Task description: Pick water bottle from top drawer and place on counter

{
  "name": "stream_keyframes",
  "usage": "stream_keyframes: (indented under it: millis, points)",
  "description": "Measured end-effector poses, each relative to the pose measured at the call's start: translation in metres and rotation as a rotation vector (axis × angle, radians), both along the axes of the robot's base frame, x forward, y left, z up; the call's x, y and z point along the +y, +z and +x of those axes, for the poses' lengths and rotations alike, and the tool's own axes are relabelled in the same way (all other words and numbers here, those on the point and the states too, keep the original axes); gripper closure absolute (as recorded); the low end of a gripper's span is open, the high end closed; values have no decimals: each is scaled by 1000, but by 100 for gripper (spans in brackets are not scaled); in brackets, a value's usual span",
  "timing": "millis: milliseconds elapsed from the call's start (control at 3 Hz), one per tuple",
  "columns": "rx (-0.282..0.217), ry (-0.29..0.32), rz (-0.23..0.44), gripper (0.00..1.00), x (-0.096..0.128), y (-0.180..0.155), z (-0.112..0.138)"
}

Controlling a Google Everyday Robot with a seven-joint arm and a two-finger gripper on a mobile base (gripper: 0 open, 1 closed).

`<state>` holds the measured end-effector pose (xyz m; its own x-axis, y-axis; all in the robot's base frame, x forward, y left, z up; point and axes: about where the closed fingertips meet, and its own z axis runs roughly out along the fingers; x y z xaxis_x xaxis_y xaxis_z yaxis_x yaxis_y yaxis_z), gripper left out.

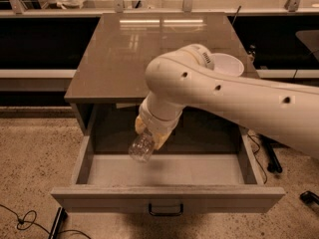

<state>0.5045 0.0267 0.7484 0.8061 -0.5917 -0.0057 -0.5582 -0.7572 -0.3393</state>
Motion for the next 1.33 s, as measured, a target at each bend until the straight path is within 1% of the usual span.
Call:
stream_keyframes:
  millis: [333,667,1000,1333]
  points:
    - [-67,-64,48,100,-10,53,3]
    - [-99,-121,91,100,-22,94,7]
    - [-127,-158,99,100,-30,125,4]
    - [-149,-174,104,100,-37,148,1]
